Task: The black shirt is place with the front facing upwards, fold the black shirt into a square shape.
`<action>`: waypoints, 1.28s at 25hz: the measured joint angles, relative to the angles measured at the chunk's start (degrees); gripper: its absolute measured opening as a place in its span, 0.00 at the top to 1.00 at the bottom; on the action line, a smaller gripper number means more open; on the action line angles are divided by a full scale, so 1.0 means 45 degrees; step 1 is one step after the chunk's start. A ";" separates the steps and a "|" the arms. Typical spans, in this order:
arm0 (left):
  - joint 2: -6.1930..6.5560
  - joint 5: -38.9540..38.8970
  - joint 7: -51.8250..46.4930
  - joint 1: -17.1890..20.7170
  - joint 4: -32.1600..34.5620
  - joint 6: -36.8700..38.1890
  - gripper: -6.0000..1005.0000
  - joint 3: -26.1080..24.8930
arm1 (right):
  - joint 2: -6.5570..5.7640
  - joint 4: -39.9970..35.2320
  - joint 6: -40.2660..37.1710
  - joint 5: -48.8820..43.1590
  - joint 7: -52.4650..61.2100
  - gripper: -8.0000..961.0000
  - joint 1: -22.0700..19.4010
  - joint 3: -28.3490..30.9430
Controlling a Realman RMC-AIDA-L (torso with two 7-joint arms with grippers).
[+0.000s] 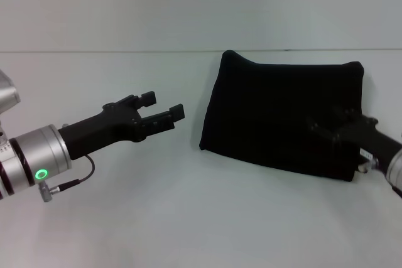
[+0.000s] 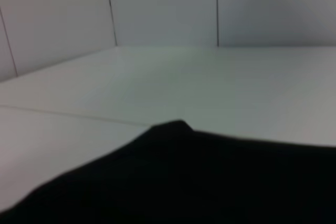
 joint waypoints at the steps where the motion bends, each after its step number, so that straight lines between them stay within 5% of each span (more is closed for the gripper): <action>1: 0.0001 -0.0004 -0.0015 -0.0004 -0.0016 0.0028 0.06 -0.0002 | 0.0000 0.0093 0.0070 0.0009 -0.0103 0.27 -0.0073 0.0013; 14: 0.0115 0.0194 -0.2587 -0.0518 -0.0186 -0.0071 0.06 0.0188 | -0.0008 0.0237 0.0047 0.0030 -0.0422 0.27 -0.0838 0.0361; 23: 0.0697 0.2985 -0.9607 -0.2152 -0.0147 -0.0476 0.06 0.1192 | -0.0084 -0.0642 -0.5004 -0.0061 -0.1563 0.27 -0.2574 0.0591; 32: 0.0738 0.4087 -1.2580 -0.2890 -0.0505 -0.2233 0.06 0.1793 | -0.0088 -0.0544 -0.6738 -0.1049 -0.3177 0.06 -0.3836 0.0331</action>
